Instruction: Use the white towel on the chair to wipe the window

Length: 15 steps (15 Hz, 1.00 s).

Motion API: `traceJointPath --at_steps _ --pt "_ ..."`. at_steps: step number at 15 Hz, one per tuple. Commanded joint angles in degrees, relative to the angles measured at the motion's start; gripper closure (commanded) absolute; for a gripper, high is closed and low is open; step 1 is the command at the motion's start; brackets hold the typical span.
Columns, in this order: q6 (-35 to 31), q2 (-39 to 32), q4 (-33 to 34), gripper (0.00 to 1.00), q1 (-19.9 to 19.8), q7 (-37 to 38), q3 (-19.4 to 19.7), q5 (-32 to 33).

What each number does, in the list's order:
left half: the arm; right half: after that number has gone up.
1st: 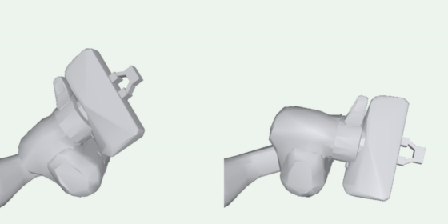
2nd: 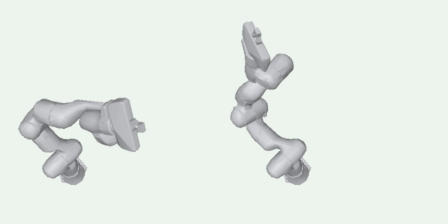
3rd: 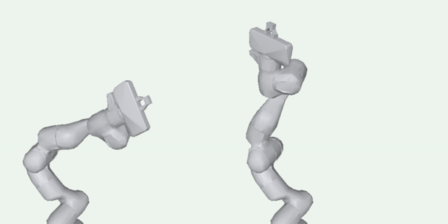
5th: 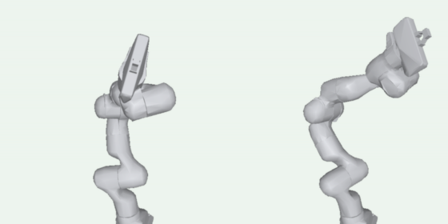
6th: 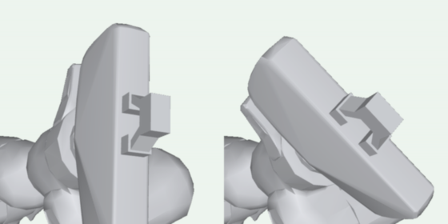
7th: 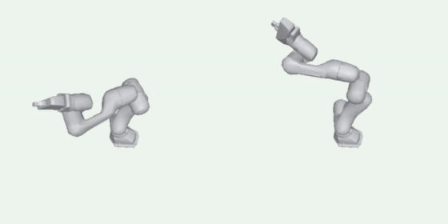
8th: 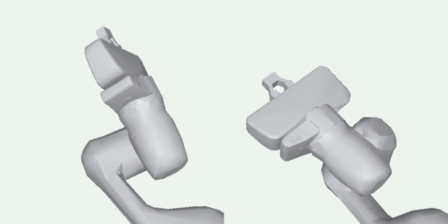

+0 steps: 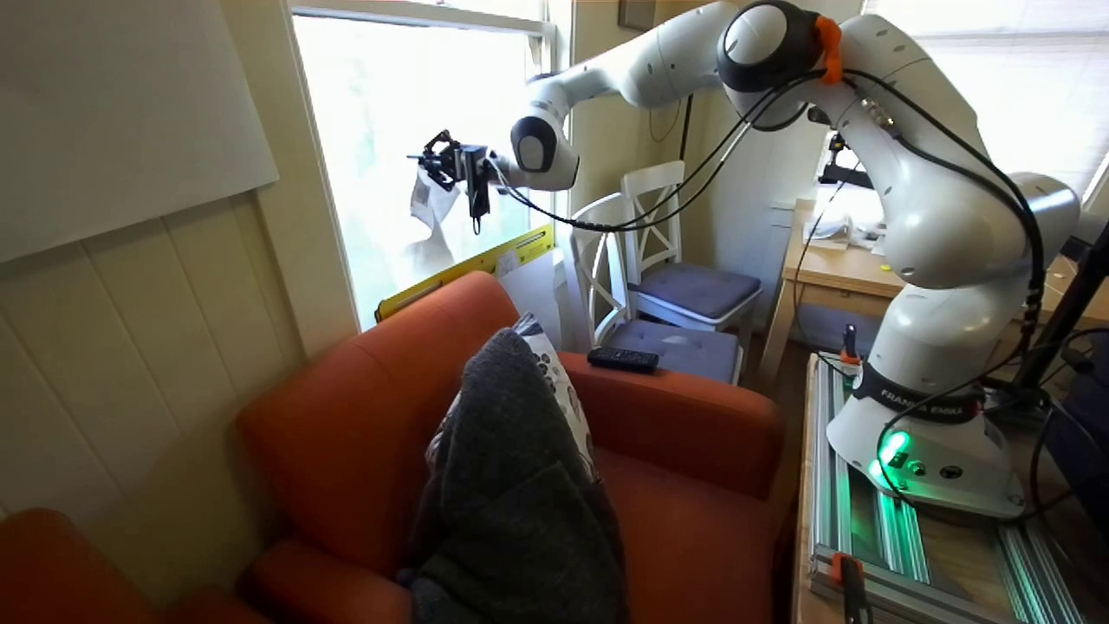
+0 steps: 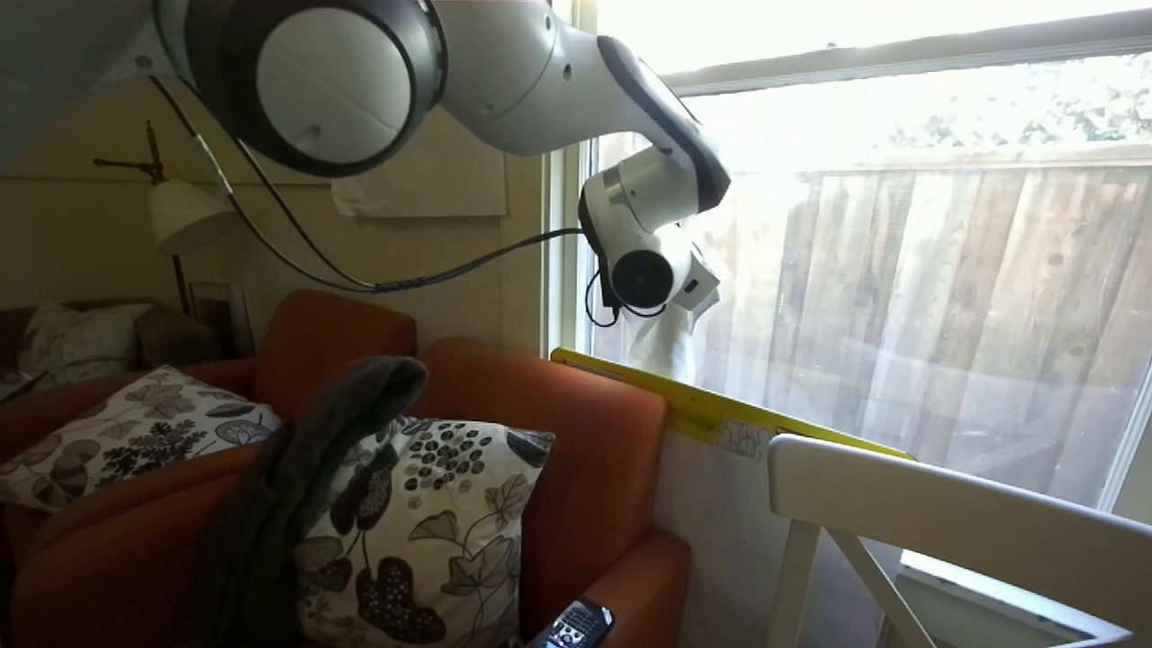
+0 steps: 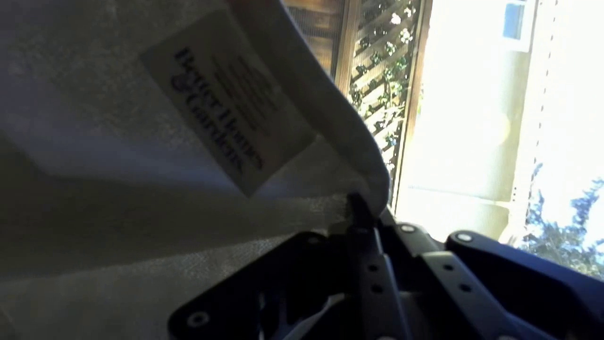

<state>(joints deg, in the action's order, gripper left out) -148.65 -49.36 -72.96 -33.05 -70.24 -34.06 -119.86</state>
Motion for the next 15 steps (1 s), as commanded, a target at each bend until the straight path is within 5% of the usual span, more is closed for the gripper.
traceJointPath --at_steps 1,7,13,14,15 --pt "1.03 5.72 -6.98 0.99 -2.5 4.64 -0.22 5.81" --pt "1.44 19.63 -19.98 0.99 -8.6 8.19 -0.97 11.84" --pt "4.6 32.93 -36.58 0.99 -13.18 26.36 -0.44 27.17" --pt "8.64 36.45 -38.71 0.99 -4.71 30.03 10.66 27.46" --pt "10.72 36.98 -39.89 0.99 -3.01 31.89 12.98 29.14"
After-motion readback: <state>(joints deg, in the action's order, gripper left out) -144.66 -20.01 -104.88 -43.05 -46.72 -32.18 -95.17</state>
